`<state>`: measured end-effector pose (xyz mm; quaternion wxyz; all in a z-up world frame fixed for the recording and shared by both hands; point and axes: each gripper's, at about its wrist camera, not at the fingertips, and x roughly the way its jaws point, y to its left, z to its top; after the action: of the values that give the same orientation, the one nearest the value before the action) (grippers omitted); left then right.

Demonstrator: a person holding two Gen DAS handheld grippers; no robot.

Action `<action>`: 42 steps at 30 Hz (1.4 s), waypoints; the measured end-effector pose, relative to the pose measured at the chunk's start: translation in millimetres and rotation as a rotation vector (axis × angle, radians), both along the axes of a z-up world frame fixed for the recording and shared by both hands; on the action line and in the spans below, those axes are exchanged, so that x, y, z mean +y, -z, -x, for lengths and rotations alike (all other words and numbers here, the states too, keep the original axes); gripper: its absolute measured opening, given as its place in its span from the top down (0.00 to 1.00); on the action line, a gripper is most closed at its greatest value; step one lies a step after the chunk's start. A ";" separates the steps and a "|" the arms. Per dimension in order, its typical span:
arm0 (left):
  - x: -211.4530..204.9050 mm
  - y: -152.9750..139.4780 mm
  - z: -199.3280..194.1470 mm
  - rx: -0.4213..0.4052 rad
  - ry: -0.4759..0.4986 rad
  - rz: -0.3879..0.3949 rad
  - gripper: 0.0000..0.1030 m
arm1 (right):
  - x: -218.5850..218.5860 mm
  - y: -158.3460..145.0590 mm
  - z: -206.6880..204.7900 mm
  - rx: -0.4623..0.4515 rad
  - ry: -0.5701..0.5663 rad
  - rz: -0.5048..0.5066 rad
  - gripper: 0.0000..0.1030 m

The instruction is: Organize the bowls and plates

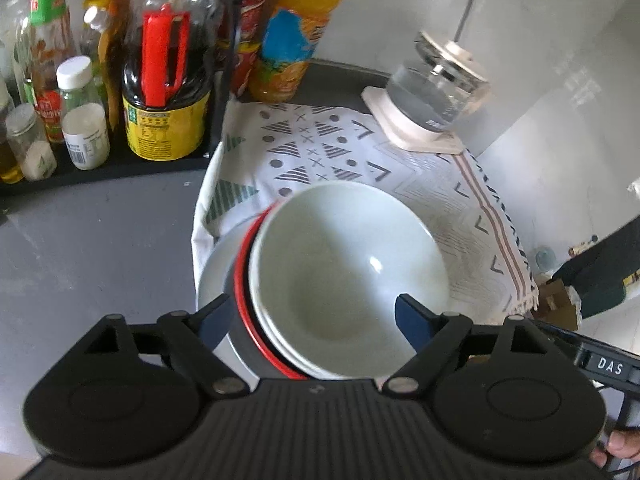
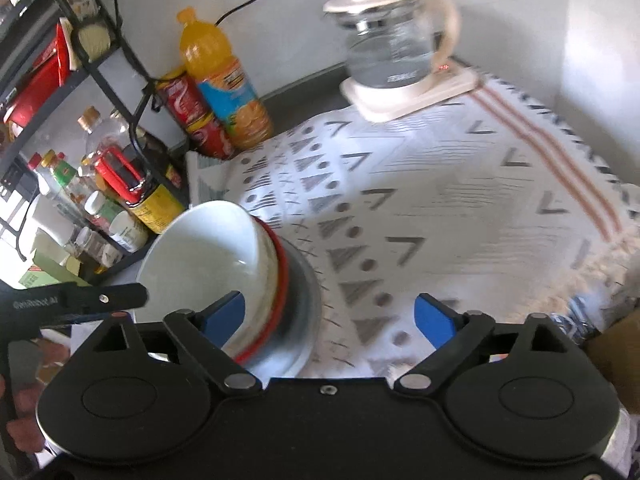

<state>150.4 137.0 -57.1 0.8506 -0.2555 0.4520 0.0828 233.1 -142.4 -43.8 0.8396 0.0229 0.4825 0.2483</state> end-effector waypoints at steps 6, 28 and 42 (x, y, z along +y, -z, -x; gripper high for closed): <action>-41.4 -13.3 29.8 -0.010 0.039 -0.043 0.16 | -41.3 -12.0 40.4 -0.039 0.057 0.017 0.05; -131.4 -44.7 128.3 -0.116 0.166 -0.193 0.00 | -114.4 -38.3 162.8 -0.190 0.154 0.038 0.00; -151.8 -55.8 169.1 -0.144 0.213 -0.258 0.00 | -127.1 -47.6 204.6 -0.251 0.142 0.048 0.00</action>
<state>-18.7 -14.8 -1.2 0.9105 -0.1004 0.3999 0.0311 28.5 -269.5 3.8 0.9092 0.0059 0.3765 0.1776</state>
